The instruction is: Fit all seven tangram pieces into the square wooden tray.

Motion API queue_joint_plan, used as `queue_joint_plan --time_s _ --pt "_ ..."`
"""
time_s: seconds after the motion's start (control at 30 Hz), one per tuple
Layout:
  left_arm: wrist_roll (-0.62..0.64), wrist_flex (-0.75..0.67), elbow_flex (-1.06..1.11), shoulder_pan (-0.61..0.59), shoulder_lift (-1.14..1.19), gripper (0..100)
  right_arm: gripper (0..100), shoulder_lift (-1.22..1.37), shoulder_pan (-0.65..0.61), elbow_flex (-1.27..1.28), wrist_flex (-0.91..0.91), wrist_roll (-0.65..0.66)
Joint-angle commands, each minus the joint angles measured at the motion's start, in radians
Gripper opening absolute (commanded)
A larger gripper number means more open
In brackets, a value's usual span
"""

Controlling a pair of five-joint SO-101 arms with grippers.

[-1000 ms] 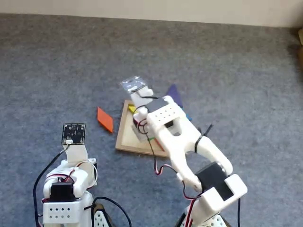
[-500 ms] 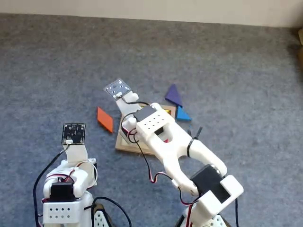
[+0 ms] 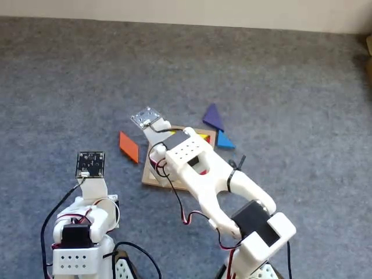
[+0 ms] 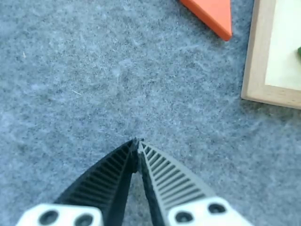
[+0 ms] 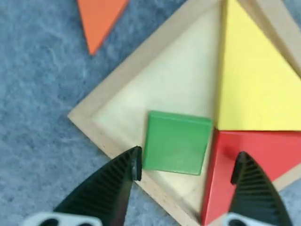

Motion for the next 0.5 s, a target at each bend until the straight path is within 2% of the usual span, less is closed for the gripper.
queue_joint_plan --time_s 0.0,0.27,0.47 --pt "-0.008 0.002 0.019 -0.013 -0.05 1 29.7 -0.021 -0.008 -0.013 0.008 0.006" --pt "-0.008 0.002 0.019 -0.013 -0.05 1 29.5 -0.134 0.004 -0.005 0.012 0.006" --pt "-0.008 0.002 0.019 -0.013 -0.05 1 23.5 -0.278 0.107 -0.004 0.005 0.006"
